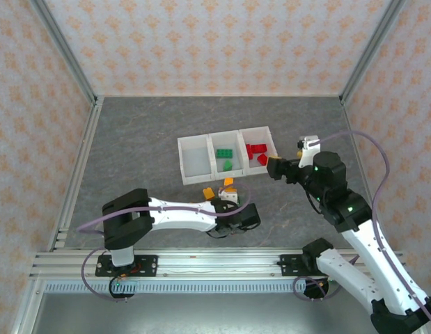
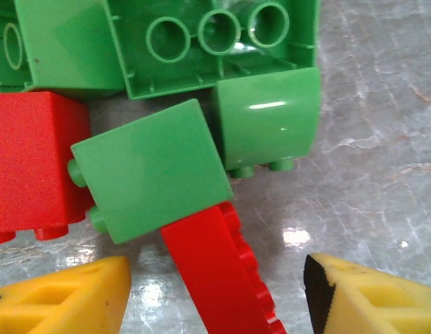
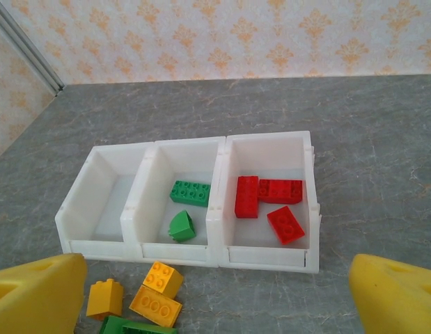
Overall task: Sort the legos into containers by color
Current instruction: Pick up the lego from the middle-left of the table.
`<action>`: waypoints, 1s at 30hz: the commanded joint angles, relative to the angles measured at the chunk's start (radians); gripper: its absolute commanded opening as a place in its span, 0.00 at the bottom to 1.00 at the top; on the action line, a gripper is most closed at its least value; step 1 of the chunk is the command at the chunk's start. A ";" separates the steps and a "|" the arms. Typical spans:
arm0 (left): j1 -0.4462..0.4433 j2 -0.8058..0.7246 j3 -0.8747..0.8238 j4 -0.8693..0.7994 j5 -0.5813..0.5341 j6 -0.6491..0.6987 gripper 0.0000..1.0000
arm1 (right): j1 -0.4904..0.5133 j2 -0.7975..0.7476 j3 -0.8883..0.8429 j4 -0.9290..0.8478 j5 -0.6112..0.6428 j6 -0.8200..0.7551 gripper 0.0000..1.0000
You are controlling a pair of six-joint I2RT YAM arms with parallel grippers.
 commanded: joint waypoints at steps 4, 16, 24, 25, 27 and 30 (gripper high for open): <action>0.010 0.039 -0.031 0.057 0.026 -0.011 0.54 | -0.003 -0.027 -0.034 0.023 -0.011 0.025 0.94; 0.018 0.047 -0.056 0.142 0.044 0.023 0.41 | -0.003 -0.065 -0.190 0.136 -0.039 0.096 1.00; 0.015 0.009 -0.036 0.171 0.005 0.074 0.18 | -0.003 -0.136 -0.239 0.163 -0.010 0.096 1.00; 0.015 -0.001 -0.025 0.170 -0.013 0.091 0.16 | -0.003 -0.155 -0.246 0.169 0.003 0.091 1.00; 0.013 -0.022 0.005 0.153 -0.067 0.108 0.15 | -0.003 -0.192 -0.257 0.181 0.036 0.088 1.00; 0.020 -0.048 0.066 0.146 -0.152 0.157 0.15 | -0.003 -0.250 -0.275 0.200 0.100 0.095 1.00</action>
